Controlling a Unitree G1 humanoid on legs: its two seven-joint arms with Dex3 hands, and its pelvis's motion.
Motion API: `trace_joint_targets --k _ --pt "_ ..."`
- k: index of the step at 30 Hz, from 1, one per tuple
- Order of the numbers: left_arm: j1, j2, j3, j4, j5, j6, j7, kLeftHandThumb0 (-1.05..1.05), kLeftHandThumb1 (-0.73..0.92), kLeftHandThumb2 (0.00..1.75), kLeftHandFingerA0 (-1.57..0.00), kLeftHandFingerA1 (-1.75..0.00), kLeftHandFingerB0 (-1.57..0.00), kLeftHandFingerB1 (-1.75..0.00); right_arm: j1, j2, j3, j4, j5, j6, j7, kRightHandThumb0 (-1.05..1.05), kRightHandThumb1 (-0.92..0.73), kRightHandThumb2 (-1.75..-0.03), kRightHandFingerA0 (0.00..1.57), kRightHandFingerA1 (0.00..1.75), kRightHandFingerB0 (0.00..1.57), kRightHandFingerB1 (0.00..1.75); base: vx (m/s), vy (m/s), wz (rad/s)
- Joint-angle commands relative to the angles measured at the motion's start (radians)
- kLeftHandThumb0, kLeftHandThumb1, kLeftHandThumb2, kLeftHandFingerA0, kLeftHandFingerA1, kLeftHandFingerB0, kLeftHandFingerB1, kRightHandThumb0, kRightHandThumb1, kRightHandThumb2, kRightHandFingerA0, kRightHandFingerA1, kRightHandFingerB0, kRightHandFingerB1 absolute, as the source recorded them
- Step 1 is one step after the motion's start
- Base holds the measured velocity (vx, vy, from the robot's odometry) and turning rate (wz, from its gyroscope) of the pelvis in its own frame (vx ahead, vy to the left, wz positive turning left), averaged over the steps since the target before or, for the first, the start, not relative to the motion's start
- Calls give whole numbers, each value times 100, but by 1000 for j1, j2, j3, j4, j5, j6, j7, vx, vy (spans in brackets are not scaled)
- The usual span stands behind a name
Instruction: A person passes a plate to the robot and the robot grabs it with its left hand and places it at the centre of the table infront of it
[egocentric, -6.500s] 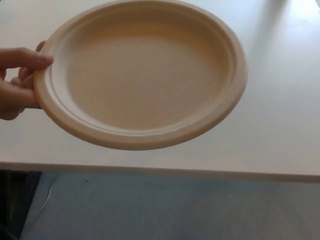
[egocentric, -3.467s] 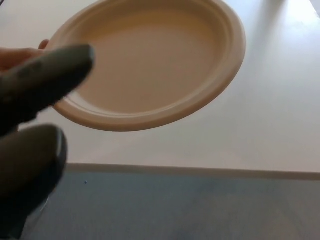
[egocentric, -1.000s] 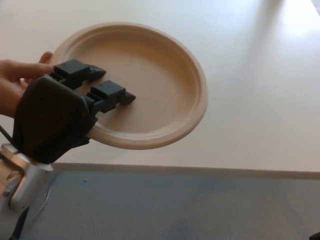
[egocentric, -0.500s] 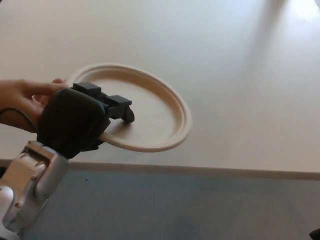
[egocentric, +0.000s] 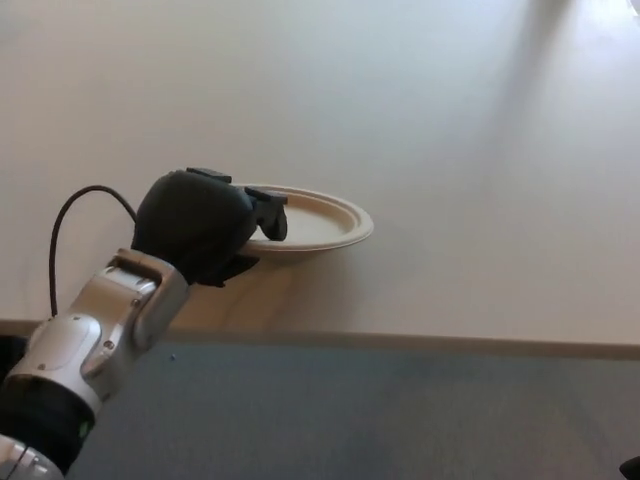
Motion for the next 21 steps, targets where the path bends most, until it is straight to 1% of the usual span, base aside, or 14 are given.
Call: trace_joint_targets --k 1,4,5,7,8,9,10,12,13,16,17,18,20,21 --pt "-74 -15 -26 112 -24 45 -11 -31 75 66 -73 -153 -73 -81 -10 -14 -14 5 12 6 17 -77 -80 -63 28 59 22 47 0 0 0" --pt "-133 -32 -40 190 -29 58 -15 -29 74 61 -74 -147 -73 -75 -14 -12 -17 3 12 6 12 -76 -80 -63 29 58 23 45 0 0 0" --pt "-156 -44 -41 211 -33 85 -34 -31 79 63 -81 -111 -59 -39 -18 -10 -19 1 13 9 13 -73 -79 -64 27 58 23 46 0 0 0" --pt "-172 -59 -26 224 -66 103 -61 -32 74 62 -79 -93 -45 -34 -24 -9 -18 0 11 15 12 -74 -80 -63 27 57 23 45 0 0 0" --pt "-179 -65 -18 227 -86 116 -107 -52 60 58 -58 -40 -21 -28 -25 -9 -17 0 9 14 10 -75 -79 -63 28 58 23 45 0 0 0" --pt "-186 -71 -10 230 -109 133 -162 -52 60 58 -58 -40 -21 -28 -24 -9 -17 2 8 12 8 -75 -79 -63 28 58 23 45 0 0 0" --pt "-200 -80 -7 233 -122 175 -231 -67 49 79 -22 -44 -6 -31 -25 -12 -11 0 1 8 4 -75 -80 -63 29 57 24 44 0 0 0" --pt "-230 -86 -8 246 -135 223 -339 -76 48 88 -4 -32 -2 -16 -27 -17 -6 -1 -4 0 4 -77 -79 -64 31 57 24 44 0 0 0" --pt "-252 -91 4 256 -166 255 -439 -90 57 58 0 -17 0 -8 -28 -18 -7 -2 -3 -1 7 -76 -78 -63 30 57 24 43 0 0 0" --pt "-300 -112 84 291 -299 321 -641 -76 42 85 0 -3 0 0 -39 -19 -21 -1 13 1 20 -75 -78 -62 30 57 25 44 0 0 0" --pt "-312 -123 123 311 -355 357 -706 -70 40 83 0 0 0 -1 -40 -18 -29 -1 21 1 25 -75 -77 -63 29 58 25 45 0 0 0" --pt "-321 -121 142 329 -391 374 -787 -89 48 56 0 0 0 0 -39 -18 -30 -2 22 -1 26 -73 -78 -62 30 58 25 45 0 0 0" --pt "-325 -103 136 340 -404 365 -904 -94 51 59 0 -1 0 0 -39 -19 -28 -4 21 -2 29 -74 -77 -62 29 58 25 45 0 0 0" --pt "-327 -97 125 335 -394 367 -927 -78 42 86 0 0 0 0 -42 -20 -31 -5 24 0 32 -73 -77 -63 27 59 24 46 0 0 0"
